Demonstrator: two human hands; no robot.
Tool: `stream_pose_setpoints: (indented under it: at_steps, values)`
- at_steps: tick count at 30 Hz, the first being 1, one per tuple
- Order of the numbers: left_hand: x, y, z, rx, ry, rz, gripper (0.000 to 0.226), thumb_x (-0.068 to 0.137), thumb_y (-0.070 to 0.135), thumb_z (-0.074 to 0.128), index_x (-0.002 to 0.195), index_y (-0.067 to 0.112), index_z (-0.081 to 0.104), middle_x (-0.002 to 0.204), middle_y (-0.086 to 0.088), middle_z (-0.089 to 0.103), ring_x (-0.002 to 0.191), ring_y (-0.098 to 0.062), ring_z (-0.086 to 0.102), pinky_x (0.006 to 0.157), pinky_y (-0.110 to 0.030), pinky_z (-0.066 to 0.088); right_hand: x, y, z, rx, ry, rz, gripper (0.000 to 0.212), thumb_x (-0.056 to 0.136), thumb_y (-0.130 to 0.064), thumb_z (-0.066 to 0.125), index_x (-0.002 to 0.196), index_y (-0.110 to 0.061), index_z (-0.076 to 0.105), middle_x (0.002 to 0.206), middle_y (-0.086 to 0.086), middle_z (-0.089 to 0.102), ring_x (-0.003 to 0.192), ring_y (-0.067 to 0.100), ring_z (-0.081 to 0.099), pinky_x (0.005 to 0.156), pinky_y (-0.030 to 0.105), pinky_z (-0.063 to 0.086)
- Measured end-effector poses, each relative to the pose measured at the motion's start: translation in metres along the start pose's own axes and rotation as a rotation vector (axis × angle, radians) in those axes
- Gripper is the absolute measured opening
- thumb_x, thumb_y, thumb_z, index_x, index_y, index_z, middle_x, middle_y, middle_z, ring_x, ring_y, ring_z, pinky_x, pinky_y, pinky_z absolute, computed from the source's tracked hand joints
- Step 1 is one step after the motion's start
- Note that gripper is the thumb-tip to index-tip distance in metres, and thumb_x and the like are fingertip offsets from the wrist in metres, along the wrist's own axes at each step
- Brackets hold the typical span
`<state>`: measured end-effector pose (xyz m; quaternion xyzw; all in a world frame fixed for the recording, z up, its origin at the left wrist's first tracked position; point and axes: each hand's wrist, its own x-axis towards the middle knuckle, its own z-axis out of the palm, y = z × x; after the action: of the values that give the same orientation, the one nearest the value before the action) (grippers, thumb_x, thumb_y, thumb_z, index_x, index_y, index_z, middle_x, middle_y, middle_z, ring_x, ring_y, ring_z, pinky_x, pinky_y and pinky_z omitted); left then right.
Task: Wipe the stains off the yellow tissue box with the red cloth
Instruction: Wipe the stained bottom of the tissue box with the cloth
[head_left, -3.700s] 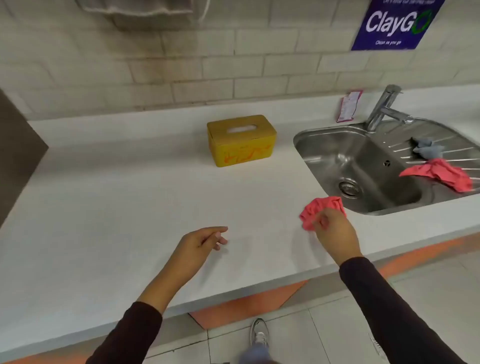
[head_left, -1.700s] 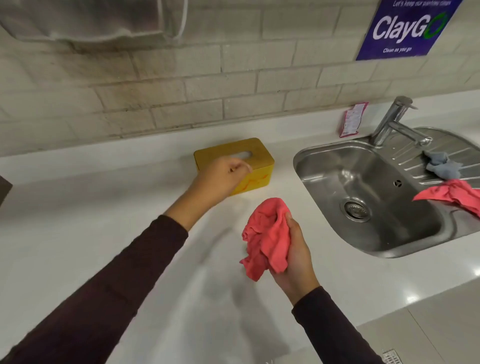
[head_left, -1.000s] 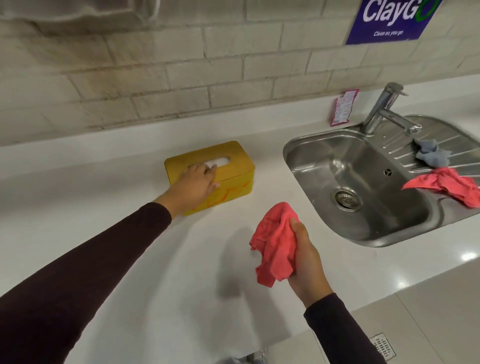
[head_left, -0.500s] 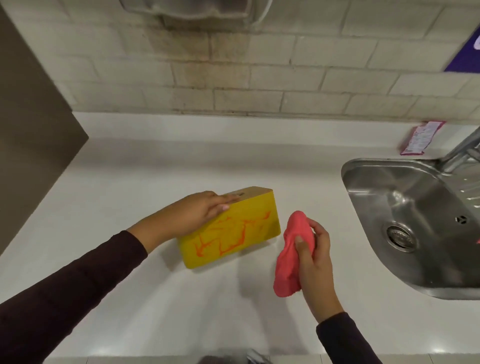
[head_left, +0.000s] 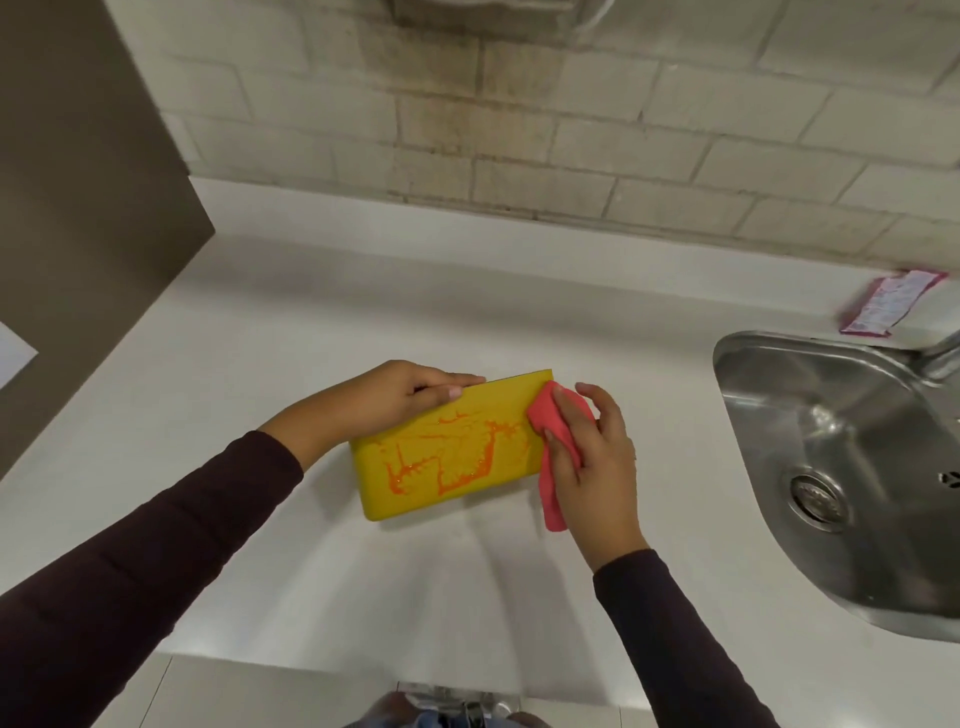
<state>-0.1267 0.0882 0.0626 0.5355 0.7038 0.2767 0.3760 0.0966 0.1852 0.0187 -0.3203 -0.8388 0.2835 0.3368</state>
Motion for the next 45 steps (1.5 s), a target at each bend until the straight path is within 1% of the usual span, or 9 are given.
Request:
stream_pose_setpoints:
  at_steps: [6,12,15,17,21,25,30,39,45]
  values:
    - [-0.001,0.002,0.003,-0.044,0.02,-0.003,0.027,0.093,0.047,0.041,0.113,0.062,0.051,0.102,0.048,0.049,0.09,0.027,0.05,0.069,0.003,0.039,-0.006,0.006,0.004,-0.019,-0.041,-0.1,0.044,0.088,-0.008,0.049,0.129,-0.021,0.054,0.127,0.011,0.049,0.11,0.01,0.043,0.093,0.026,0.036]
    - [-0.001,0.001,0.003,-0.04,0.008,0.018,0.029,0.094,0.046,0.04,0.118,0.06,0.048,0.115,0.047,0.044,0.097,0.032,0.044,0.079,0.005,0.035,-0.018,0.023,-0.002,0.115,-0.077,-0.054,0.04,0.082,-0.004,0.056,0.118,-0.021,0.062,0.121,0.0,0.05,0.111,0.012,0.049,0.092,0.039,0.046]
    - [0.0,0.002,0.001,-0.038,-0.002,0.004,0.029,0.094,0.045,0.042,0.119,0.057,0.05,0.114,0.046,0.047,0.096,0.025,0.05,0.078,0.001,0.04,-0.015,0.021,-0.002,0.163,-0.079,-0.014,0.037,0.081,-0.003,0.058,0.109,-0.027,0.064,0.124,-0.006,0.043,0.11,-0.006,0.045,0.089,0.01,0.039]
    - [-0.001,0.001,0.002,-0.042,0.0,-0.006,0.03,0.093,0.046,0.042,0.121,0.052,0.053,0.119,0.042,0.049,0.097,0.018,0.054,0.08,-0.003,0.043,-0.008,0.018,-0.001,0.197,-0.047,0.023,0.042,0.084,-0.002,0.059,0.103,-0.039,0.059,0.118,-0.005,0.048,0.106,-0.009,0.047,0.084,0.003,0.036]
    - [-0.002,0.004,0.003,-0.051,0.005,-0.011,0.028,0.093,0.047,0.041,0.117,0.058,0.051,0.107,0.049,0.049,0.092,0.021,0.055,0.072,-0.001,0.043,0.016,0.004,0.011,0.259,0.047,0.113,0.024,0.09,-0.021,0.056,0.111,-0.032,0.058,0.108,-0.004,0.054,0.1,-0.006,0.05,0.085,0.008,0.04]
    - [-0.001,0.005,0.0,-0.068,0.012,-0.02,0.029,0.093,0.048,0.041,0.118,0.057,0.051,0.102,0.052,0.048,0.089,0.026,0.052,0.068,0.002,0.04,0.012,0.004,0.016,0.141,-0.035,0.032,0.037,0.093,-0.037,0.046,0.129,-0.029,0.05,0.119,-0.005,0.045,0.106,0.009,0.048,0.092,0.024,0.042]
    - [0.001,0.003,-0.001,-0.082,0.006,-0.037,0.027,0.09,0.051,0.041,0.112,0.061,0.052,0.107,0.045,0.052,0.092,0.021,0.055,0.071,0.0,0.042,-0.009,0.024,0.009,-0.014,-0.1,-0.137,0.039,0.093,-0.029,0.045,0.131,-0.031,0.049,0.124,0.002,0.044,0.101,0.024,0.051,0.085,0.046,0.048]
    - [0.001,0.002,0.0,-0.09,0.03,-0.07,0.024,0.086,0.057,0.04,0.104,0.069,0.051,0.101,0.039,0.06,0.088,0.012,0.061,0.069,-0.005,0.047,0.015,0.008,0.018,0.061,0.026,-0.047,0.043,0.088,-0.011,0.051,0.13,-0.019,0.054,0.118,0.008,0.053,0.103,0.019,0.053,0.088,0.044,0.049]
    - [0.002,0.0,0.002,-0.084,0.057,-0.063,0.024,0.092,0.049,0.041,0.1,0.068,0.053,0.099,0.036,0.06,0.085,0.017,0.059,0.064,-0.001,0.043,0.006,0.002,0.016,-0.07,-0.078,-0.231,0.048,0.084,-0.001,0.057,0.13,-0.015,0.053,0.117,0.015,0.054,0.097,0.022,0.05,0.082,0.037,0.045]
